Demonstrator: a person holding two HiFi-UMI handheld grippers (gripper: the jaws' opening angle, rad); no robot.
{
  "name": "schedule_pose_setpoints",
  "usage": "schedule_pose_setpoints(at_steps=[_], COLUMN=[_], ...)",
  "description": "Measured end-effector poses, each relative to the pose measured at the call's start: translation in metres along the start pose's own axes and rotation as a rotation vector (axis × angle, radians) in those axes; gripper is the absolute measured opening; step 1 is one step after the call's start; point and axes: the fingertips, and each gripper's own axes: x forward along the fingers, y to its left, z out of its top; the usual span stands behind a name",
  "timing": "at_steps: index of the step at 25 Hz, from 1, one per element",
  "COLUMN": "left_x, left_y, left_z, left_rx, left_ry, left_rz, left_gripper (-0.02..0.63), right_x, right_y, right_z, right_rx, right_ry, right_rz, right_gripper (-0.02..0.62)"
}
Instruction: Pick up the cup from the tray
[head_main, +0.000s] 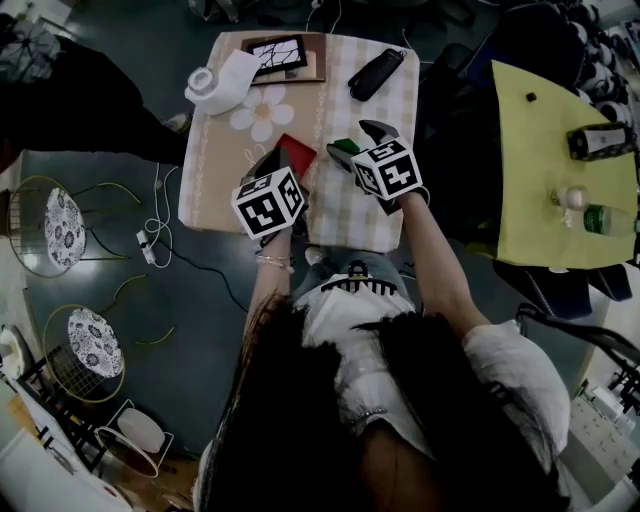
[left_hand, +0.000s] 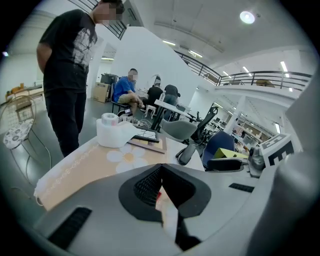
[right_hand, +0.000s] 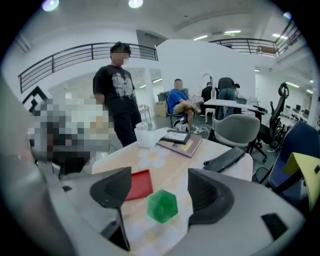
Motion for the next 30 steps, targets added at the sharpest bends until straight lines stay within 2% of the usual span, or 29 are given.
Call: schedule_pose_setpoints(at_steps=[3,4,9,11,20,30], left_x=[-0.007,-0.01,-0.026,-0.033,-0.061,-0.083], left_y=[-0.011,-0.015,-0.039,-0.048,-0.069,-0.067], left_z=[0.007,0.009,0.026,0.032,0.036,0.016], left_rx=[0.009,0.01,0.034,0.046,0.087,0.06], left_ry=[-0.029,-0.04,-0.106,-0.132,-0.193,-0.217], left_rz=[-0.021,-0.028,-0.075,-0.091,-0.13,-0.131], left_gripper=[0.009,0.009,0.009,0.009,0.009,0.009], right_x=[-0.018,-0.025,-0.054,-0.064,-0.084,-0.098], right_y=[0.009,0.012,0.021,0.029,0.047,0.066], right_z=[0.029,0.038,0.071,0.078,0.072,0.056], right_rx=[0.074,0.088,0.063,0.057,0.006,-0.058], right_ry=[-0.108,-0.141,-0.262,-0.295,-0.291,-0.257], right_rz=[0.043,0.043,-0.042,-0.052,-0.124,-0.154], right_gripper=[0.351,0.326,0.075,0.023,0.011,0.011])
